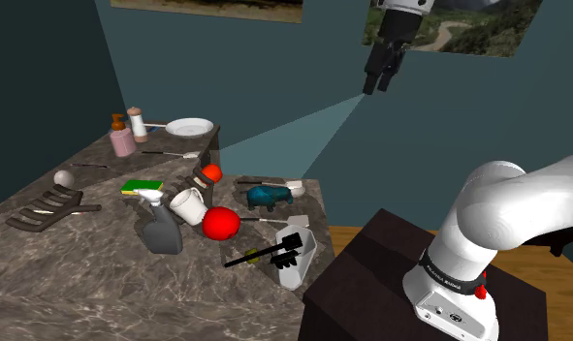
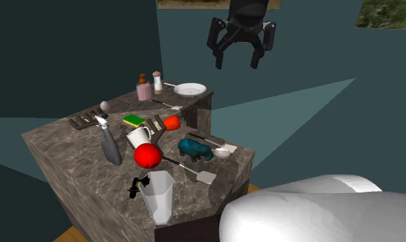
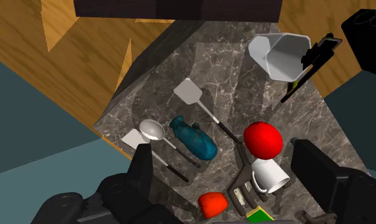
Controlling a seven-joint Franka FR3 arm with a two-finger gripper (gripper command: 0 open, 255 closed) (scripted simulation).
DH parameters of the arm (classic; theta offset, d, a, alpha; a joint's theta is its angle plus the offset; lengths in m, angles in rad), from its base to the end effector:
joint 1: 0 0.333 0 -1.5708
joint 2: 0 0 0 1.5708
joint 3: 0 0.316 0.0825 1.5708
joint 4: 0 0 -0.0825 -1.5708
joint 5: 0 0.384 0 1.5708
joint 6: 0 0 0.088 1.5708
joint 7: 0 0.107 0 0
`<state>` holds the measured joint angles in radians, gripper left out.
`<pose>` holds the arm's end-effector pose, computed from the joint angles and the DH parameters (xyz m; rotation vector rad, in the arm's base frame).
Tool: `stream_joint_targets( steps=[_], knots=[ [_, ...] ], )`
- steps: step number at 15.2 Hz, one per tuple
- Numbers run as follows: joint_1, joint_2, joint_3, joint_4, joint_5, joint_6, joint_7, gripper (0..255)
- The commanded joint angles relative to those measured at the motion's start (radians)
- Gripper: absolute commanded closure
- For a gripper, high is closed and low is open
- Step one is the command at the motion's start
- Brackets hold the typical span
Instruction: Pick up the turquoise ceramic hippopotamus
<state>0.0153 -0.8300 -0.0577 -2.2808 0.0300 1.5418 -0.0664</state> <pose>0.2911 -0.0165 0.6361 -3.0692 -0.0661 -0.1435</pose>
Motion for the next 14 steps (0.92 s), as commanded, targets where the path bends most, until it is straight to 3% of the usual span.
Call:
stream_joint_targets(
  steps=[1, 14],
  knots=[
    [0.000, 0.000, 0.000, 0.000, 0.000, 0.000, 0.000, 0],
    [0.067, 0.271, -0.046, -0.186, -0.035, 0.454, -0.203, 0]
  ],
)
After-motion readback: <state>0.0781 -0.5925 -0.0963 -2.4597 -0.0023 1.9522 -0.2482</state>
